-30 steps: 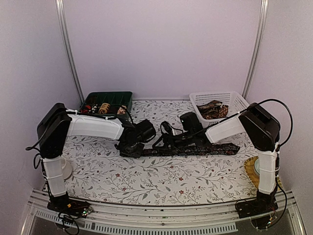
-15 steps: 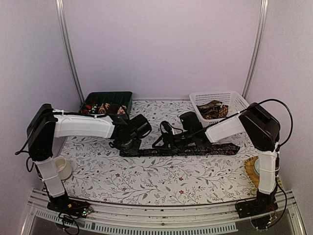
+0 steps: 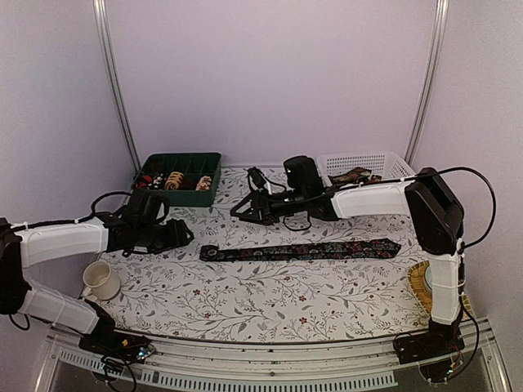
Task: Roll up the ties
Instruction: Roll the tie at the center of the board.
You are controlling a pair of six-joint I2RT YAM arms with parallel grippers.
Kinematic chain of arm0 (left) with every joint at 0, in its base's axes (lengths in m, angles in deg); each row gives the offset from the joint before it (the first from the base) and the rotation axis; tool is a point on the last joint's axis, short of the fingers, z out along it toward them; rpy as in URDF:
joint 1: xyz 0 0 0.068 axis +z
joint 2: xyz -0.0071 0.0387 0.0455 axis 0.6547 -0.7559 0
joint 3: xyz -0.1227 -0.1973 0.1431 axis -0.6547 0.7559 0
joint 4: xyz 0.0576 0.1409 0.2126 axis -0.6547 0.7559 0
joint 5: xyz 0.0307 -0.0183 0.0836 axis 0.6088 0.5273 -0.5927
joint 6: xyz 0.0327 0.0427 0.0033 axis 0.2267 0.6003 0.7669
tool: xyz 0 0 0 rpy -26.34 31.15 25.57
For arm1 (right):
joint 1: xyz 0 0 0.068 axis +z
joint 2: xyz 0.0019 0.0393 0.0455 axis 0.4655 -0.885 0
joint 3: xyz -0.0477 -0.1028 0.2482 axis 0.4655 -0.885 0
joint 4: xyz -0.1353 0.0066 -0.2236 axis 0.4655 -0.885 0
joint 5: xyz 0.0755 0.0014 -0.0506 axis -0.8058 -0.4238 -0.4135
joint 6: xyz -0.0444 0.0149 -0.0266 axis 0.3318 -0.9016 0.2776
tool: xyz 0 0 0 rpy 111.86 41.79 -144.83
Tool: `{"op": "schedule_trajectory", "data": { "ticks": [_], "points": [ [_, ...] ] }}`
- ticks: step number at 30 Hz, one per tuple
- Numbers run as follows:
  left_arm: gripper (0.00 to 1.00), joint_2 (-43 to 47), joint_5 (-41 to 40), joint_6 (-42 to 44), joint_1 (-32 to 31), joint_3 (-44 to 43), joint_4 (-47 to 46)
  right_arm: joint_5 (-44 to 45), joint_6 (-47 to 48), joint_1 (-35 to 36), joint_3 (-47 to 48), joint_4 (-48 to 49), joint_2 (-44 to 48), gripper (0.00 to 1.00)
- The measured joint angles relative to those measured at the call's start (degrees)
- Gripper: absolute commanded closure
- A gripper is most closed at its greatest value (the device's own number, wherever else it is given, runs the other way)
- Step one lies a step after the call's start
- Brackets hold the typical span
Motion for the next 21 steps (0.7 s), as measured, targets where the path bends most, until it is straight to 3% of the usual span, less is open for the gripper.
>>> {"op": "schedule_trajectory", "data": {
  "ticks": [6,13,21],
  "points": [
    [0.16,-1.5,13.3,-3.0,6.0,8.1,-13.0,-1.5,-0.6,3.2,8.3,0.7,-6.8,0.5],
    [0.24,-7.0,23.5,-6.0,10.8,12.1,-27.2,-5.0,-4.1,4.5,12.4,1.9,-15.8,0.56],
    [0.36,-14.9,31.2,-9.2,13.0,14.2,-39.5,-8.0,-7.7,4.7,15.9,3.1,-19.9,0.58]
  ]
}}
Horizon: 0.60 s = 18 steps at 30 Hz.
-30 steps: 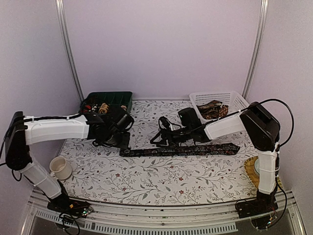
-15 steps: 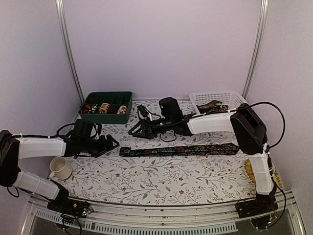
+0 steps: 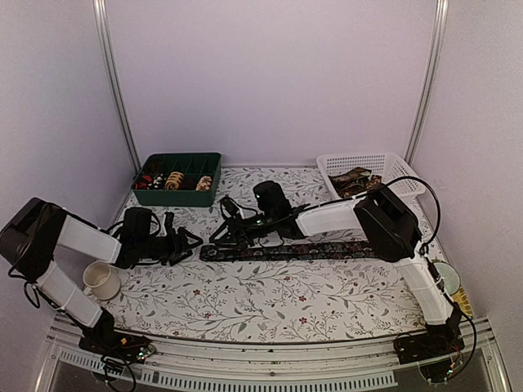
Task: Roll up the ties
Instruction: Roll the tie at the center of the board.
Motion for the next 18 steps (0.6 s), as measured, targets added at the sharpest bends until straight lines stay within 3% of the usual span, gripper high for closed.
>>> {"op": "schedule_trajectory", "data": {
  "ticks": [18],
  "points": [
    [0.47,-6.0,4.8,-3.3,0.2,1.9,-9.3,-1.7,-3.0,1.4,2.7,1.1,-5.1,0.59]
  ]
}}
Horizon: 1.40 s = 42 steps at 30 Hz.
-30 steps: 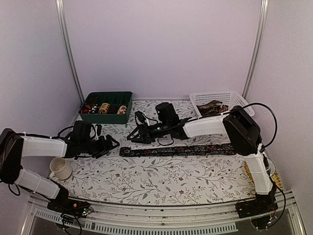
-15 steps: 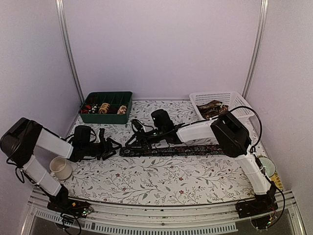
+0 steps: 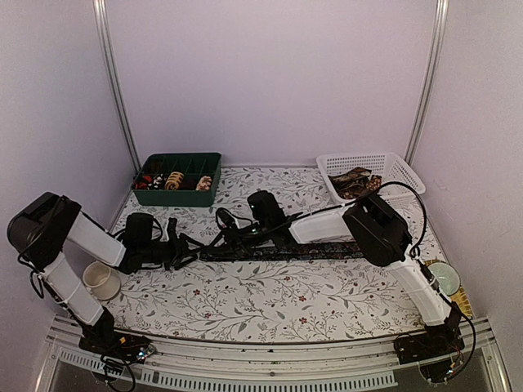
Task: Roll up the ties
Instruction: Roll the tie at the center of the board.
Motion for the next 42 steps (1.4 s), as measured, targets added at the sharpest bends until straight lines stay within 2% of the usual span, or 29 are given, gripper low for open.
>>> {"op": "schedule_trajectory", "data": {
  "ticks": [13,33,37,42],
  "points": [
    [0.48,-3.4,1.8,-0.9,0.0,0.9,-4.4,0.2,0.0,-0.9,0.1,0.0,-0.5,0.59],
    [0.52,-11.3,6.6,-3.0,-0.3,0.7,-16.2,-1.0,-2.6,-2.0,1.2,1.2,-3.1,0.6],
    [0.56,-13.3,7.6,-2.8,-0.6,0.0,-18.3,-1.2,-2.9,-2.2,1.2,1.2,-3.2,0.6],
    [0.7,-16.1,8.6,-1.9,-0.9,-1.4,-20.2,-1.4,-3.4,-2.6,1.7,1.3,-3.6,0.6]
  ]
}}
